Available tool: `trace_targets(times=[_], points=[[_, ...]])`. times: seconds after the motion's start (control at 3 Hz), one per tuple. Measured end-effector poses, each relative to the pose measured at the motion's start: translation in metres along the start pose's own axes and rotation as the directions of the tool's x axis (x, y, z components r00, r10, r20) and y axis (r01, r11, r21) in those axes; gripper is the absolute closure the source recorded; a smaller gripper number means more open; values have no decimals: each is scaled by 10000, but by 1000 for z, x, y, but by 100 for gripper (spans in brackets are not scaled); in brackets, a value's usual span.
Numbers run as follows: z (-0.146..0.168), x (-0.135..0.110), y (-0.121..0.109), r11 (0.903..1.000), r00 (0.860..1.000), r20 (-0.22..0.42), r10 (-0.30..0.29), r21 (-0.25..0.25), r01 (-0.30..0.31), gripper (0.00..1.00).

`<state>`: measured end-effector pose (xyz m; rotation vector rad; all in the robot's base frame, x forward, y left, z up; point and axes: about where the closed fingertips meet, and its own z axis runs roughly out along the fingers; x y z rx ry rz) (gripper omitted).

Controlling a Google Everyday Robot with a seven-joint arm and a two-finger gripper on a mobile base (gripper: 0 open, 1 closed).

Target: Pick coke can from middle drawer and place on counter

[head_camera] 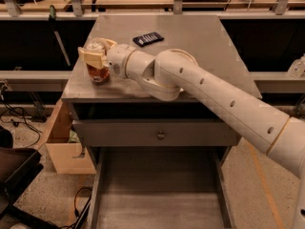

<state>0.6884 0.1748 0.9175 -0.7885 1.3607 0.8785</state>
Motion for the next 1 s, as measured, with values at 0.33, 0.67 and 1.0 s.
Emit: trace_targets(times=[0.33, 0.67, 1.0], points=[[0, -1, 0, 10000, 10000, 0, 0, -1, 0, 39], [0, -2, 0, 10000, 10000, 0, 0, -2, 0, 16], [2, -2, 2, 10000, 10000, 7, -1, -40, 1, 0]])
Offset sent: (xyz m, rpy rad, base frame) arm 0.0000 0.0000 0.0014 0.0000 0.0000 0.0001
